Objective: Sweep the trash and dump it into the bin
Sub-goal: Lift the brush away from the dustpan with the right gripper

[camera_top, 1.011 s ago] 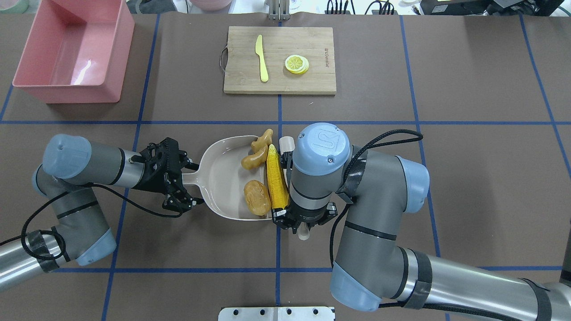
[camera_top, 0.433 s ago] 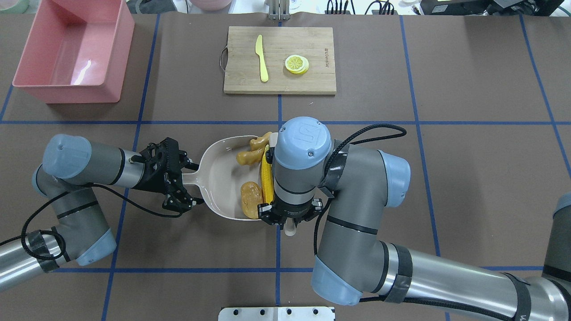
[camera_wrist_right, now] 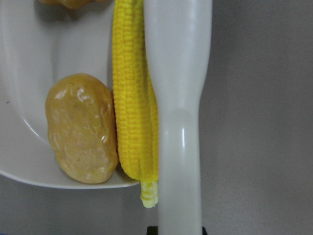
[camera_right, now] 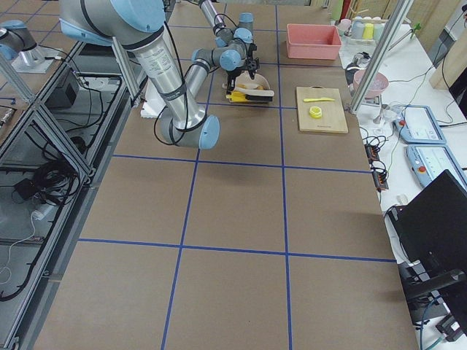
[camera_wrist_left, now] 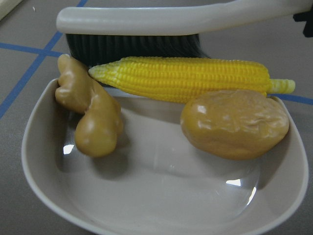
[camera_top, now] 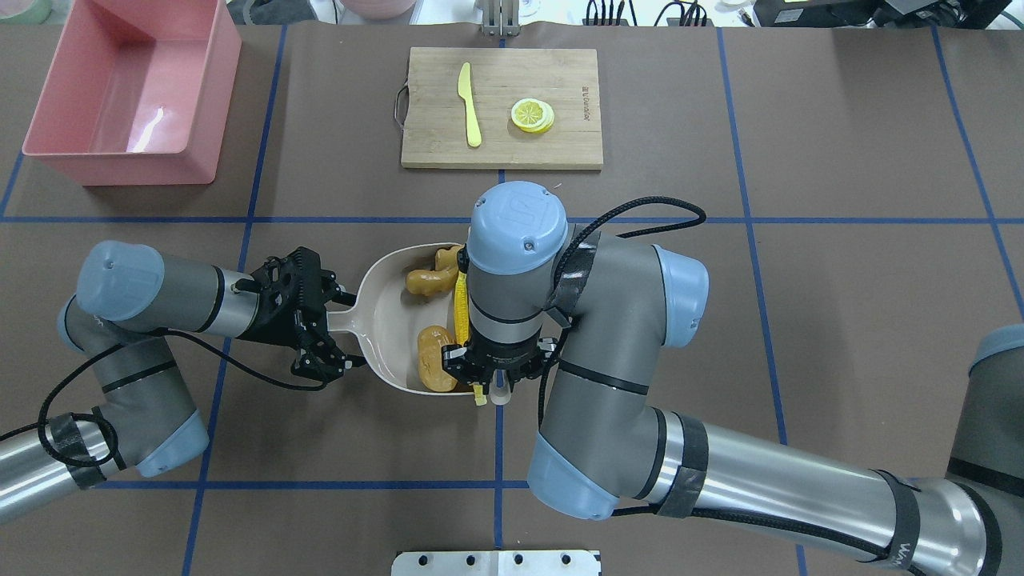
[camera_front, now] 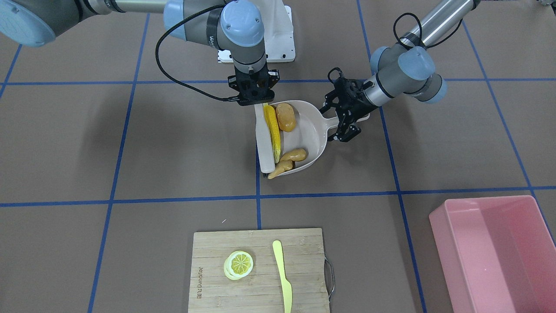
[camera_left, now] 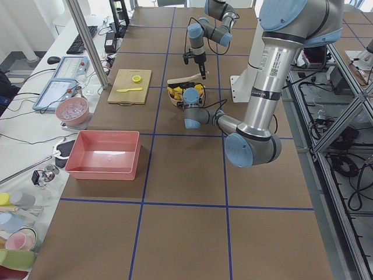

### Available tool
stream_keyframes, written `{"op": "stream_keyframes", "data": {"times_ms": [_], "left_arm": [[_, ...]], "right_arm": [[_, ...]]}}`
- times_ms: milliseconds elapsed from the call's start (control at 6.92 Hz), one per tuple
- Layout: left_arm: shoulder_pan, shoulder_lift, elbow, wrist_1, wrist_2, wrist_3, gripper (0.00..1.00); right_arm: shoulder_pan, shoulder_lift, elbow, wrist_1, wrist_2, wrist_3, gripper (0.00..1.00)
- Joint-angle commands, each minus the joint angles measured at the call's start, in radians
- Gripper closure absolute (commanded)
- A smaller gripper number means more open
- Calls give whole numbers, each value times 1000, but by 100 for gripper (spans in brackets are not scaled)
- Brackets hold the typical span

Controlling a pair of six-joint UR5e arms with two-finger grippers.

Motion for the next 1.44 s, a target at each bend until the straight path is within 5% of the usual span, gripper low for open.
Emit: {"op": "stream_keyframes", "data": {"times_ms": [0,722,1011,1300], "left_arm": [[0,0,1,0,1,0,2],[2,0,2,0,-1,6,2],[3,0,2,0,-1,8,2],[3,-2,1,-2,-2,8,2]], "right_arm": [[12,34,-19,-6,19,1,100],[47,83,-85,-3,47,-20,100],[137,65,-37,-86,153,-76,100],[134,3,71,-180,136,-106,100]]}}
